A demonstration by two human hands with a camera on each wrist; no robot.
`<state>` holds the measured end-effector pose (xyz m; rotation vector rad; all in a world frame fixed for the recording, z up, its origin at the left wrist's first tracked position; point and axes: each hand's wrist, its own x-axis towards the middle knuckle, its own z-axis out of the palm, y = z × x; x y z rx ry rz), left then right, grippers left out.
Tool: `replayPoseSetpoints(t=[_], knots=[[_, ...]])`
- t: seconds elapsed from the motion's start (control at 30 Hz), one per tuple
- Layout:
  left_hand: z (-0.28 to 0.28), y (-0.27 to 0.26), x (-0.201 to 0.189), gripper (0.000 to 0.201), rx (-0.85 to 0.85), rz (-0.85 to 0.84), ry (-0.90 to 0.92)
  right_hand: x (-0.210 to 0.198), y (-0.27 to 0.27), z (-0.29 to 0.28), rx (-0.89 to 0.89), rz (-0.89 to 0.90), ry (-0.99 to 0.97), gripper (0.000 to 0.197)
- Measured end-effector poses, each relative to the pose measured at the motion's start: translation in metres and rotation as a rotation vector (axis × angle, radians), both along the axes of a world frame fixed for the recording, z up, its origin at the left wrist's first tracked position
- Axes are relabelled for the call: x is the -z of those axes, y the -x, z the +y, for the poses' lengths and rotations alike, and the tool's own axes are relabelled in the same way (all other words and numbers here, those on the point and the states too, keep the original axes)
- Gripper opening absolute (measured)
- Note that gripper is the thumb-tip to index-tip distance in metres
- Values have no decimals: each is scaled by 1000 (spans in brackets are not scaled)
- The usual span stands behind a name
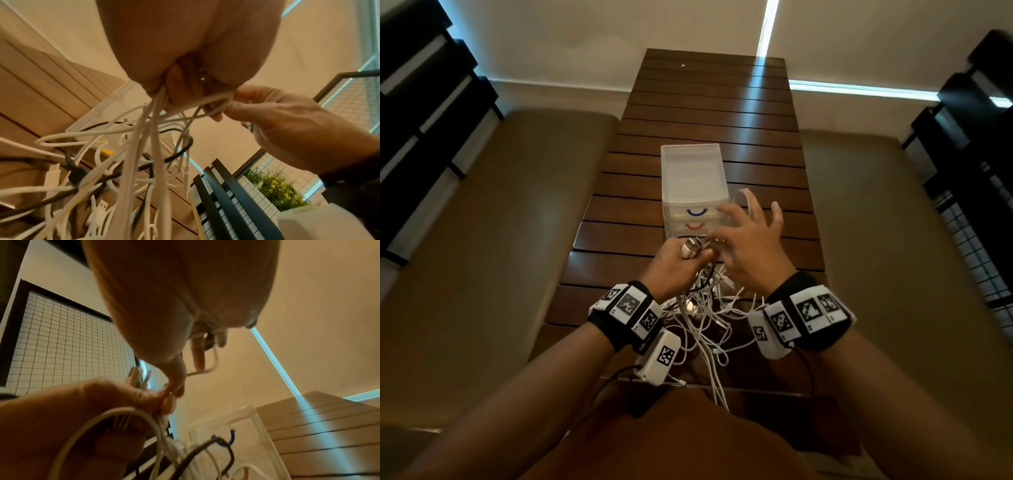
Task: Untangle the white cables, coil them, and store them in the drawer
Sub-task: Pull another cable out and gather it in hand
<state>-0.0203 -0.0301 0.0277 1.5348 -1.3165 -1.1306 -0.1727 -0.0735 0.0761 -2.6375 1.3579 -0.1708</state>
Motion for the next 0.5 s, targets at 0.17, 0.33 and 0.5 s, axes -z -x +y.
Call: replayPoseSetpoints(t=[0.17,0.33,0.5], knots=[[3,-2,3,21,66,-18,-156,-18,7,-24,195,-717,-144,11],[9,-18,24,28,-49,-87,-242,-29,25,-59,357,-1046,-19,9],[6,-31,26,33,-79,-161,-152,-10,32,-37,476,13,-48,53]])
